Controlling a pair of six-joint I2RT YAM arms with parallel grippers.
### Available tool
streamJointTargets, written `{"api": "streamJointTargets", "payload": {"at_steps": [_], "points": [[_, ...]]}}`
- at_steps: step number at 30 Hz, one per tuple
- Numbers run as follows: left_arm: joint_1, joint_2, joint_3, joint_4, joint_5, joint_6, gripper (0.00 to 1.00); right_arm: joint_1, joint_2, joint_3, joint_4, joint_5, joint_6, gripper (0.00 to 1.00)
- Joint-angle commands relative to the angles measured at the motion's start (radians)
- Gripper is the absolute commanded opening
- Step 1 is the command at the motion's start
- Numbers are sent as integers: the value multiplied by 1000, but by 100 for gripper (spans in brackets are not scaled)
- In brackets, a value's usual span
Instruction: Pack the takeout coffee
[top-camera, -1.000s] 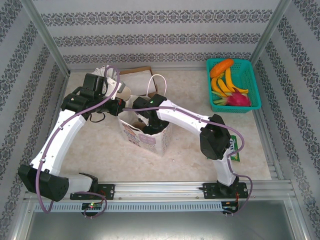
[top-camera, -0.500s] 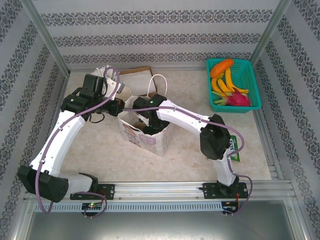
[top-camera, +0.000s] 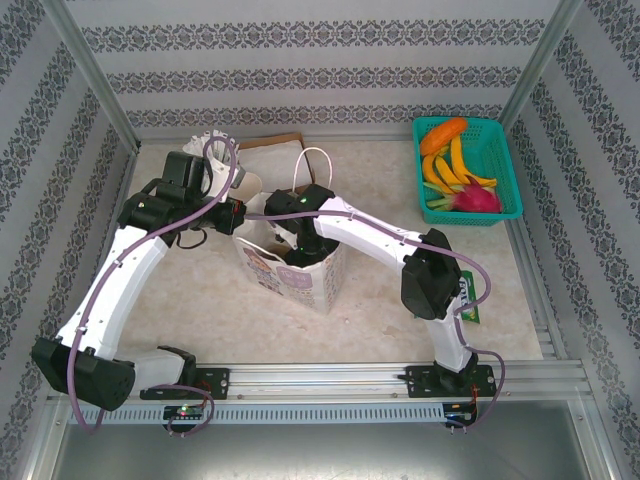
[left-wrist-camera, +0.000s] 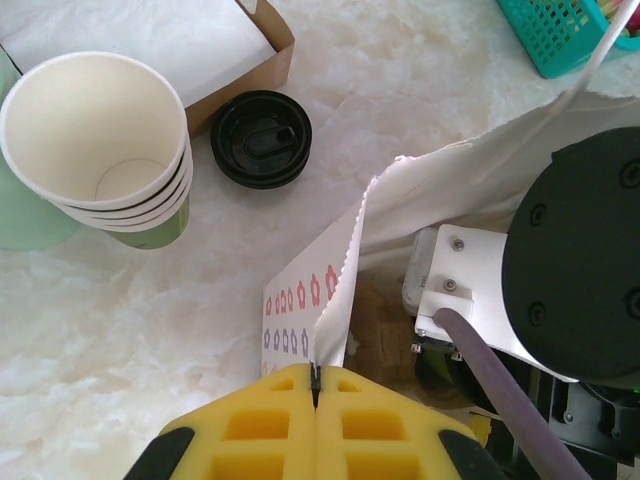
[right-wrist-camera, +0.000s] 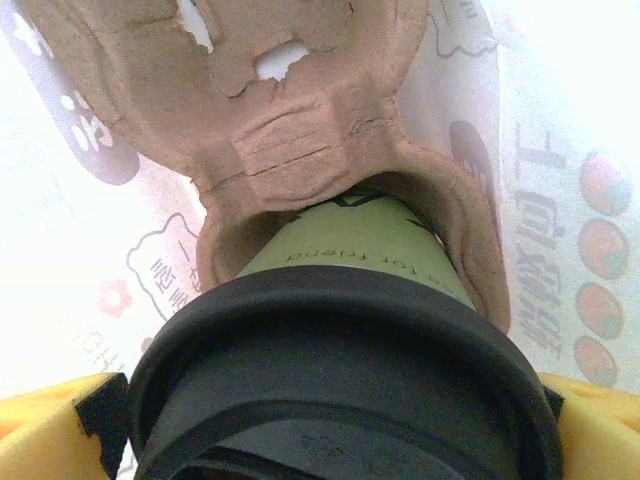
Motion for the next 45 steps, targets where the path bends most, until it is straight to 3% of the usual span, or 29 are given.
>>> {"api": "streamJointTargets", "payload": {"at_steps": [1, 6, 20, 32, 36, 45], "points": [[-9, -16, -15, 17, 15, -14, 0, -9, -27, 42, -47, -5, 1, 98], [-9, -20, -17, 21, 102, -6, 0, -13, -3, 136, -146, -11, 62, 98], [-8, -22, -26, 24, 71, -1, 0, -16, -1, 388, -264, -20, 81, 98], [-9, -22, -18, 34, 36, -18, 0, -7, -88, 425, -254, -5, 72, 98], [-9, -20, -23, 41, 36, -22, 0, -2, -165, 390, -163, -9, 77, 98], [-9, -20, -23, 44, 33, -32, 0, 0, -444, 81, 171, -25, 69, 98]]}}
